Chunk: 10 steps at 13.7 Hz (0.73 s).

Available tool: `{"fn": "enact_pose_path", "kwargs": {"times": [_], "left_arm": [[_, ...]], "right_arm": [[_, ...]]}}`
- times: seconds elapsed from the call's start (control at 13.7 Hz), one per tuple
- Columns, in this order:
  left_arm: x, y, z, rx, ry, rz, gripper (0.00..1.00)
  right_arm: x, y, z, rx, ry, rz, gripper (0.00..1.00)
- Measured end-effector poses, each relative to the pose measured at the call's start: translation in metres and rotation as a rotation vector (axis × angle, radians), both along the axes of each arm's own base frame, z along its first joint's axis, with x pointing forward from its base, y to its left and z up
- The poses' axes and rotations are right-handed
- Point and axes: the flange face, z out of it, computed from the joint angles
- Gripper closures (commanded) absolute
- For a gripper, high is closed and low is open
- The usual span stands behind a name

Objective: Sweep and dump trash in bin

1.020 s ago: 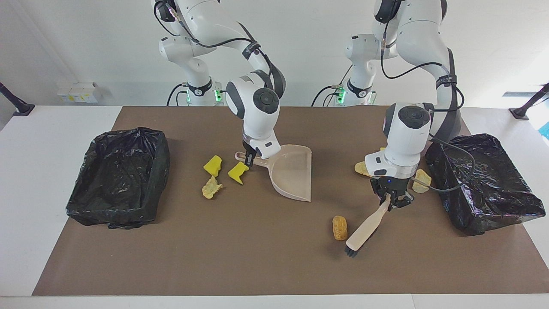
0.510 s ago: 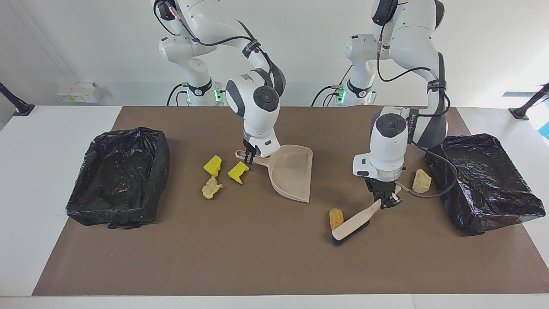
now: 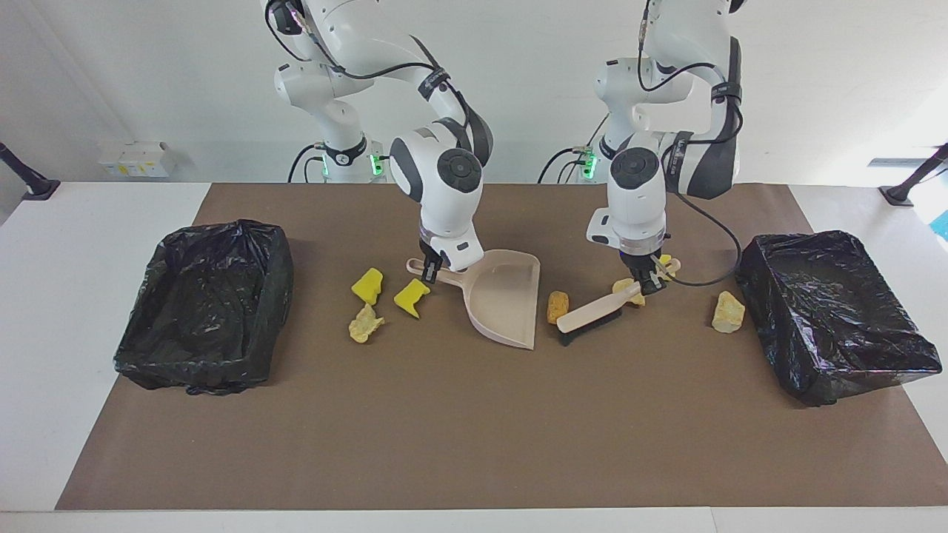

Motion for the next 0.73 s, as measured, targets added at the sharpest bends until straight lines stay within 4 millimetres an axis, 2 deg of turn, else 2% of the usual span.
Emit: {"fn": "enact_pose_path", "kwargs": {"times": [0.22, 0.36, 0.58, 0.73], "left_arm": [[-0.003, 0.015, 0.019, 0.02, -0.003, 0.039, 1.0], [0.0, 0.032, 0.023, 0.037, -0.005, 0.066, 1.0], [0.003, 0.044, 0.026, 0.091, -0.02, 0.059, 1.0], [0.009, 0.073, 0.03, 0.109, -0.011, 0.119, 1.0]], "right_arm": [[0.0, 0.0, -0.001, 0.005, -0.007, 0.001, 1.0], [0.0, 0.0, -0.002, 0.007, -0.007, 0.008, 1.0], [0.003, -0.001, -0.003, 0.031, -0.008, 0.107, 1.0], [0.004, -0.002, -0.005, 0.034, -0.007, 0.155, 1.0]]}}
